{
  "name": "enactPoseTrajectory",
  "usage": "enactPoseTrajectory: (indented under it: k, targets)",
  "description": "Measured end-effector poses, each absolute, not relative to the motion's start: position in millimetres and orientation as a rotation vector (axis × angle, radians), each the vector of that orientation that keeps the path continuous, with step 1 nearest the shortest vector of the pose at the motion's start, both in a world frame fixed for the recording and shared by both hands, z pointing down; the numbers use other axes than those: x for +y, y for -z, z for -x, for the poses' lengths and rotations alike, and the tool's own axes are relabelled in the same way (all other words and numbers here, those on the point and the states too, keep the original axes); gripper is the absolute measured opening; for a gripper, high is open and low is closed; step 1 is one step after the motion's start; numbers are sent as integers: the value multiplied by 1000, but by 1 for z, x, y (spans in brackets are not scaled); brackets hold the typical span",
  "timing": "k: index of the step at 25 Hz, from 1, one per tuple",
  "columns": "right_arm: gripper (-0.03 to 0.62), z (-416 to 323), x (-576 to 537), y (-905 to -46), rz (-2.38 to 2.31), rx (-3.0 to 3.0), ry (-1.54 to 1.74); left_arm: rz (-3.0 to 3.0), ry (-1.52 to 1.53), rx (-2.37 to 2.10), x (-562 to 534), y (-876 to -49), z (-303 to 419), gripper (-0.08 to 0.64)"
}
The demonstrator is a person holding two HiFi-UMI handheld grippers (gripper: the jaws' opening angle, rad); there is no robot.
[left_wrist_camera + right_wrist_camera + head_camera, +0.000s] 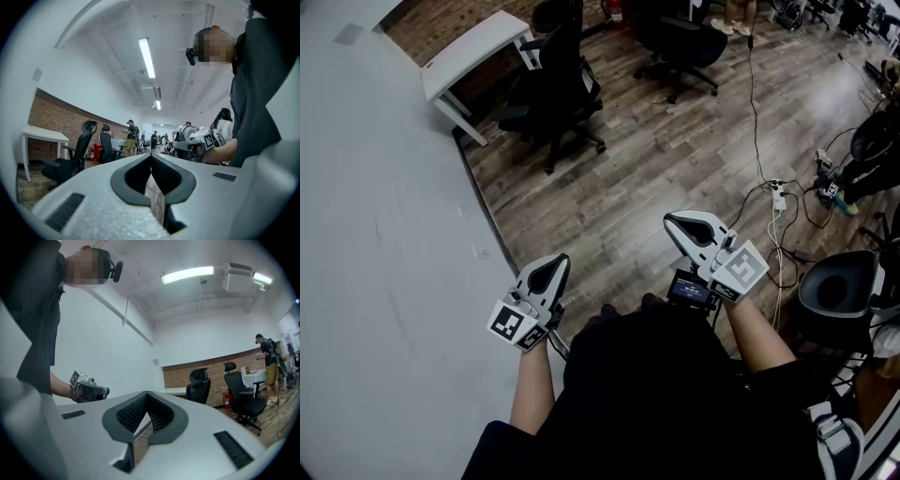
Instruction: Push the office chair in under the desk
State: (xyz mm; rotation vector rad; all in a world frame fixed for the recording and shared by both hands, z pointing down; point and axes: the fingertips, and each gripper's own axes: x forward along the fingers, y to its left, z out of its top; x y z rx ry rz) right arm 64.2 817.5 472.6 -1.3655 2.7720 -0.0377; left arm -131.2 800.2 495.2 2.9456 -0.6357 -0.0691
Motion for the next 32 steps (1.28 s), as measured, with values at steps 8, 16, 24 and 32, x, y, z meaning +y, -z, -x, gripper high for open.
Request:
enactPoseTrajectory:
  k: [8,16,24,32]
  targets:
    - [6,-84,810,-476,1367,2767,45,-2951,54,-637,792,-493,112,15]
    - [6,-95,810,-485,1352,2794,77,-2949,25,-644,794,-500,94,15]
    - [6,-106,809,-490,1365,2769,89,-2929,-2,-623,793,-509,85,15]
    - [6,-115,801,-496,1426,2744,80,-2929,26,-561,771,-501,69,15]
